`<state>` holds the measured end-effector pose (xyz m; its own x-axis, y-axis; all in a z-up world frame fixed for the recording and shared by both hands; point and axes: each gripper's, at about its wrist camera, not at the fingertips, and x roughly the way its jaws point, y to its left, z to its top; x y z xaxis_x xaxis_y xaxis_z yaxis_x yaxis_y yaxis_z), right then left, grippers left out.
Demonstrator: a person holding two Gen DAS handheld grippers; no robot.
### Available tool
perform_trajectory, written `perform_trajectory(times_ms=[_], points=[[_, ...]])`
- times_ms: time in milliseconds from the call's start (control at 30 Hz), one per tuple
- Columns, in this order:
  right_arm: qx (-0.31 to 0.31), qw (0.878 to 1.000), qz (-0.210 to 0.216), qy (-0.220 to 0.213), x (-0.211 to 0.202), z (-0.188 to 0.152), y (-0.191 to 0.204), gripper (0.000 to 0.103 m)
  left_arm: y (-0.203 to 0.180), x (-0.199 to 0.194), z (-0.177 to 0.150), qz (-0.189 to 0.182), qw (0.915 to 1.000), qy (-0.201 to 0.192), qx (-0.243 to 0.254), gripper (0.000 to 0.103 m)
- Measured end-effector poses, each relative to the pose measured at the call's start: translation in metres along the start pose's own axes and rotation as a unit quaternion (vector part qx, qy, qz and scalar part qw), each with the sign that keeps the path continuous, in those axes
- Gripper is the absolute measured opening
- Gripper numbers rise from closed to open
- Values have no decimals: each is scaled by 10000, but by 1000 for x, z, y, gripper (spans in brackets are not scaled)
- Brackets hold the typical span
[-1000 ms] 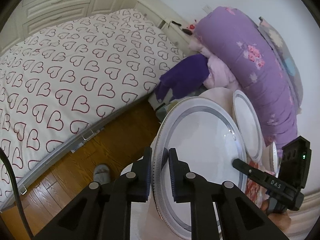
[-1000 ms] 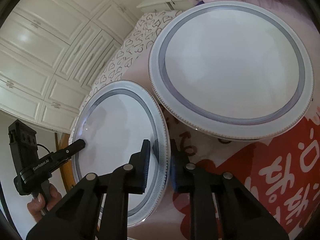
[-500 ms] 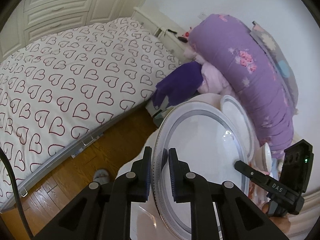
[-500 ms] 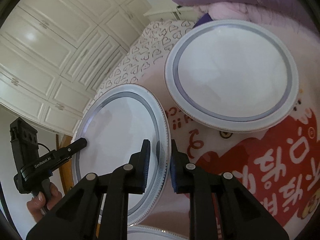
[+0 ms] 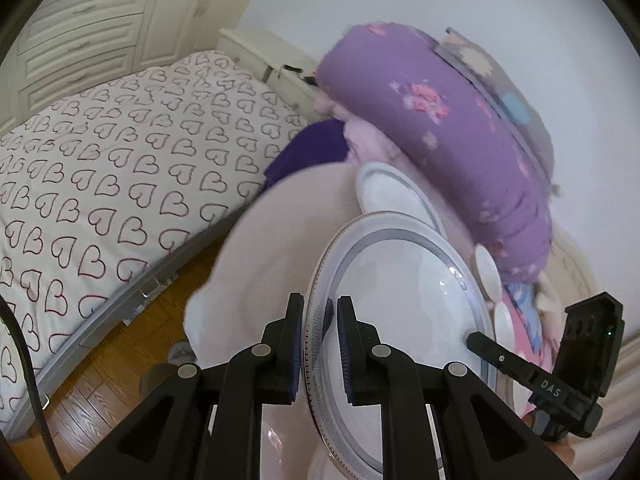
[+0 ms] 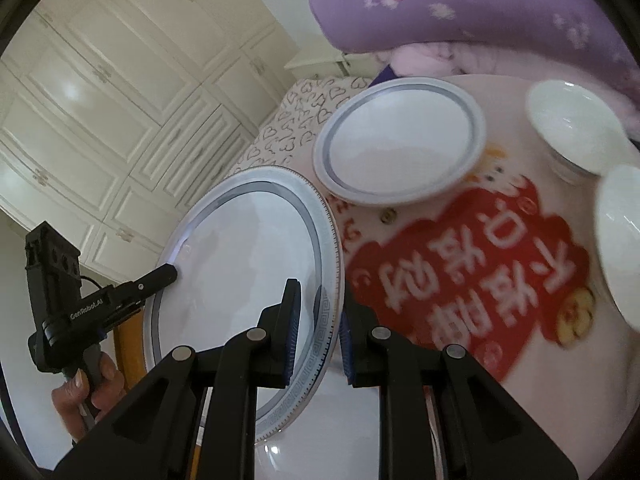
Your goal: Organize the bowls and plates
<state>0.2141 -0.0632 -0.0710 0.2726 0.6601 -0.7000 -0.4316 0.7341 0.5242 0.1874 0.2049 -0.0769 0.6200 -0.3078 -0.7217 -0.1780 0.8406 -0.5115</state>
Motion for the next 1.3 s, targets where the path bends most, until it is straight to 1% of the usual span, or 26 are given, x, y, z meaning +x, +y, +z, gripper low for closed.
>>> perform_trajectory(times_ms=[100, 167, 200, 333, 467, 600, 800, 833, 1200, 1300], points=[[34, 10000, -75, 4, -10, -18, -7, 18, -6, -2, -15, -12, 10000, 83, 46, 11], [82, 9999, -119, 9, -15, -32, -14, 18, -12, -5, -31, 1, 9998, 153, 117, 11], [126, 9998, -132, 12, -18, -38, -17, 18, -14, -4, -34, 10, 9998, 178, 133, 11], [211, 9996, -206, 19, -26, -63, -26, 18, -25, -6, -59, 110, 9991, 332, 258, 11], [233, 9992, -309, 53, -29, -81, -28, 18, -33, -3, -76, 183, 9982, 480, 317, 11], [258, 9990, -359, 108, -30, -97, -35, 18, -42, 4, -84, 281, 9974, 552, 373, 12], [210, 9987, -454, 134, -29, -106, -38, 18, -52, 3, -94, 407, 9968, 498, 470, 12], [181, 9986, -489, 131, -28, -106, -37, 18, -48, 3, -94, 411, 9967, 497, 489, 12], [71, 9981, -599, 150, -27, -112, -33, 18, -54, 4, -108, 734, 9930, 248, 888, 14], [-2, 9975, -689, 150, -26, -113, -31, 19, -50, 12, -113, 810, 9923, 354, 870, 15]])
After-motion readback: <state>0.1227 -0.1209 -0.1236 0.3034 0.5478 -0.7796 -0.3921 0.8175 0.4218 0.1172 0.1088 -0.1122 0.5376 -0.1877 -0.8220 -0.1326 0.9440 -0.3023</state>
